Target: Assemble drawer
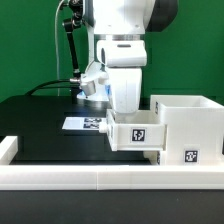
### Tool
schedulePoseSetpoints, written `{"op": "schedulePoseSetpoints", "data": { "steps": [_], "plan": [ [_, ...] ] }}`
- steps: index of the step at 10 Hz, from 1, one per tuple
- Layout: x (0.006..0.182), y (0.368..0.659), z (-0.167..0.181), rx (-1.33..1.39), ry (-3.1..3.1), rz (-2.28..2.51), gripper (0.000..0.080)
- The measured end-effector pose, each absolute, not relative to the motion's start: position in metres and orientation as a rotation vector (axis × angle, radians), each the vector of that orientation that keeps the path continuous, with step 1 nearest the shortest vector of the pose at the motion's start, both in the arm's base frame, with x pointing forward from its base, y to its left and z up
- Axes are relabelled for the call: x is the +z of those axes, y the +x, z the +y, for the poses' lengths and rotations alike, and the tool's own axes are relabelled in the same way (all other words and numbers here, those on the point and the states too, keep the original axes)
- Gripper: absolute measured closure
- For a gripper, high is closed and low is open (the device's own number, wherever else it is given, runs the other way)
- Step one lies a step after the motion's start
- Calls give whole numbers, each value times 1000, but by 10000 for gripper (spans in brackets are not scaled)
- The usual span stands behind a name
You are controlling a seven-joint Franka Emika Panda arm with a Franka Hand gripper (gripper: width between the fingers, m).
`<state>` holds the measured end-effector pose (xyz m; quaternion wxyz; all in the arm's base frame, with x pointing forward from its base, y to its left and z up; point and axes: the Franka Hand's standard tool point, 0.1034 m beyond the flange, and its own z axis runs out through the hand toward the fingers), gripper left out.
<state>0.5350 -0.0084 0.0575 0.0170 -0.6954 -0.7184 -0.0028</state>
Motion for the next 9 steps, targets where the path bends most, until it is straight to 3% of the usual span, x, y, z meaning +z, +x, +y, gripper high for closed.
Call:
{"op": "schedulePoseSetpoints", "data": {
  "steps": [9],
  "plan": [
    [57,537,-3,-23,-2161,-2241,755]
  ]
}}
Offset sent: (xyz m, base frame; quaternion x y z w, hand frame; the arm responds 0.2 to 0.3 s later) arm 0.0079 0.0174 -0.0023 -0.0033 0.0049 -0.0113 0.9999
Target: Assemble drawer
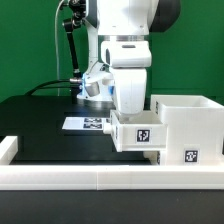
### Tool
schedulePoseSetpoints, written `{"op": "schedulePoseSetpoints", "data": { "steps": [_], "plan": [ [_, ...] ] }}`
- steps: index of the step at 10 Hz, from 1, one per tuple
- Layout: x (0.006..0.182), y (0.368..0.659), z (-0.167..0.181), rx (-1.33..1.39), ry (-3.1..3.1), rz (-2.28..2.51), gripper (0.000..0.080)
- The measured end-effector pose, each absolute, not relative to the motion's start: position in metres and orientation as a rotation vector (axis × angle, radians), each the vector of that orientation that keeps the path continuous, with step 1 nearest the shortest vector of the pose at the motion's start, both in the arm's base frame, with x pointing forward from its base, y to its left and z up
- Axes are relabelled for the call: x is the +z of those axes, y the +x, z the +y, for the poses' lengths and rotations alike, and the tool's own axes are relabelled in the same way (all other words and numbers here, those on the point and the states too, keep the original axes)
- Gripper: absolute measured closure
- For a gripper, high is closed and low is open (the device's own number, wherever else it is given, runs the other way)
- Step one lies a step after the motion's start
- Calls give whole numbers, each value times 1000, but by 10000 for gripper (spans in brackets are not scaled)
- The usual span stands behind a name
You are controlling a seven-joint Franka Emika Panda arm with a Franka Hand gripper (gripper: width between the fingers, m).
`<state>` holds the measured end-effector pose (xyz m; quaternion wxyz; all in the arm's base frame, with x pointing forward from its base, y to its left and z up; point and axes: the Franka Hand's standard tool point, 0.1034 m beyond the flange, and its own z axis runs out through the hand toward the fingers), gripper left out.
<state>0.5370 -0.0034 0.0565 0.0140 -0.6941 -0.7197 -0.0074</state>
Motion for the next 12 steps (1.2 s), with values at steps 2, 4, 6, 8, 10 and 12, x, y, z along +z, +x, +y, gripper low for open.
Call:
{"op": "schedulePoseSetpoints", "data": {
  "steps": [2,4,6,8,10,12],
  "plan": [
    [55,536,-6,0,-2169,-2219,755],
    [56,536,-6,-3,-2170,-2219,755],
    [56,536,-6,-3,-2170,-2220,755],
    [57,538,-4,-4,-2164,-2226,755],
    [57,538,-4,-5,-2165,-2225,755],
    [58,539,-1,-9,-2167,-2225,755]
  ]
}}
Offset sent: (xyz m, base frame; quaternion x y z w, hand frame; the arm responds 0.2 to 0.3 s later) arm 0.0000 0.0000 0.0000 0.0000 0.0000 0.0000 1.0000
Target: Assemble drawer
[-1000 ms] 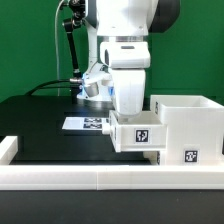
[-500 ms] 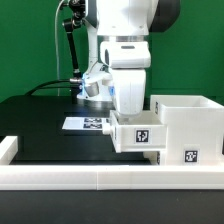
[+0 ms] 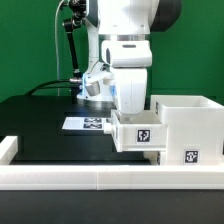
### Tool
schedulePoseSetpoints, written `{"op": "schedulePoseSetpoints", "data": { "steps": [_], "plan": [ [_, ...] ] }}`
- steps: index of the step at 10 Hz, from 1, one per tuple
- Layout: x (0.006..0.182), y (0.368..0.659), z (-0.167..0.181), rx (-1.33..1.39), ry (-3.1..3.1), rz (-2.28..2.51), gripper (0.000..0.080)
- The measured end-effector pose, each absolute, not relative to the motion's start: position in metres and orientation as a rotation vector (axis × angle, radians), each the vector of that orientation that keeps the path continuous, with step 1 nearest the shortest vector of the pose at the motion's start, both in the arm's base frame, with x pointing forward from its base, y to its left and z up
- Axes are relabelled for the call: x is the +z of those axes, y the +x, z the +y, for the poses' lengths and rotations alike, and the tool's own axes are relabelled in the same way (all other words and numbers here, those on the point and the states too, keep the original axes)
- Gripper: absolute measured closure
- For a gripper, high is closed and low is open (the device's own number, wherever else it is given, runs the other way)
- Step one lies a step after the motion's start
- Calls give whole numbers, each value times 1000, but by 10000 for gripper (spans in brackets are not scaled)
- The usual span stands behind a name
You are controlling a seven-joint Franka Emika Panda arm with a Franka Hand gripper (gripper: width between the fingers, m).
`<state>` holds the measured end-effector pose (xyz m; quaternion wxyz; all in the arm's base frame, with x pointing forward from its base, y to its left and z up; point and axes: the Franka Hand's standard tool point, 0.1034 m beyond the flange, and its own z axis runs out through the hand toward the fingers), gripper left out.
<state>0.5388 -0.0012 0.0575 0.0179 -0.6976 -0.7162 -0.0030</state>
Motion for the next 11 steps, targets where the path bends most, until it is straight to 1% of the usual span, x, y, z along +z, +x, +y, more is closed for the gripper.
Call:
{"op": "schedulePoseSetpoints", "data": {
  "steps": [4,6,7,8,9,10,11],
  "plan": [
    [57,540,15,-25,-2150,-2243,755],
    [57,540,15,-25,-2150,-2243,755],
    [57,540,15,-25,-2150,-2243,681],
    [57,540,15,-25,-2150,-2243,545],
    [57,540,15,-25,-2150,-2243,545],
    [57,540,15,-25,-2151,-2243,364],
    [59,539,15,-25,-2165,-2232,233]
  ]
}}
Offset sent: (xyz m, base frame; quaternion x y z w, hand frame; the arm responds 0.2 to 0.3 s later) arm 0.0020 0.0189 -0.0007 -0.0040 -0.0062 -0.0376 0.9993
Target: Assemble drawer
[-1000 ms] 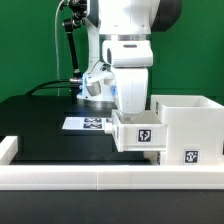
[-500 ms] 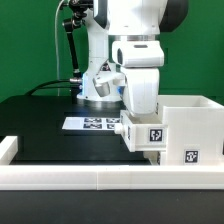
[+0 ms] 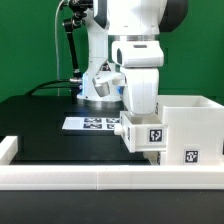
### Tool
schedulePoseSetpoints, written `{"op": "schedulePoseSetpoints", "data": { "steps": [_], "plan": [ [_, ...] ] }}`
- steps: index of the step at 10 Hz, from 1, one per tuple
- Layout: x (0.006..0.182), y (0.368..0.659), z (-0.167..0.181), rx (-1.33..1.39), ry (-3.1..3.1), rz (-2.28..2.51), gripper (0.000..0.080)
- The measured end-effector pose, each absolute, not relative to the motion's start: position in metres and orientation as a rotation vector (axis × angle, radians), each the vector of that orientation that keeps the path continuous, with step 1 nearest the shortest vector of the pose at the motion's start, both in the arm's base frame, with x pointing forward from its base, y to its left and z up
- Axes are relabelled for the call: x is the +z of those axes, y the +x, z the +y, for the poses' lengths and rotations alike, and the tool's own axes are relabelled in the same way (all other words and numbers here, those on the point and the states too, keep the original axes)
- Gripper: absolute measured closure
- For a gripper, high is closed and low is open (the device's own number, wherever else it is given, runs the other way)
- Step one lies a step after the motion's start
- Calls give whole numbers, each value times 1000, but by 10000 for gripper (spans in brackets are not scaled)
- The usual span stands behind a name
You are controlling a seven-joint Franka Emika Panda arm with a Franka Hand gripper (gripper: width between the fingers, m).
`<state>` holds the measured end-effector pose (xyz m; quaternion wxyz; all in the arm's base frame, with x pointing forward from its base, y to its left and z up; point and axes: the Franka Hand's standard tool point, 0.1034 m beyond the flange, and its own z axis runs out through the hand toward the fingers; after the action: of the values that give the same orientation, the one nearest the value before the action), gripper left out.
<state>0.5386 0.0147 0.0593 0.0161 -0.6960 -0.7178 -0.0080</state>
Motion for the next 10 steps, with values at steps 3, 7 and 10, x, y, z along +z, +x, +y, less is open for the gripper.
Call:
{"op": "schedulePoseSetpoints", "data": {
  "steps": [3,7,10],
  "plan": [
    [77,541,17,-20,-2194,-2219,155],
    [116,555,-7,42,-2182,-2243,151],
    [118,562,-39,39,-2129,-2298,151]
  ]
}}
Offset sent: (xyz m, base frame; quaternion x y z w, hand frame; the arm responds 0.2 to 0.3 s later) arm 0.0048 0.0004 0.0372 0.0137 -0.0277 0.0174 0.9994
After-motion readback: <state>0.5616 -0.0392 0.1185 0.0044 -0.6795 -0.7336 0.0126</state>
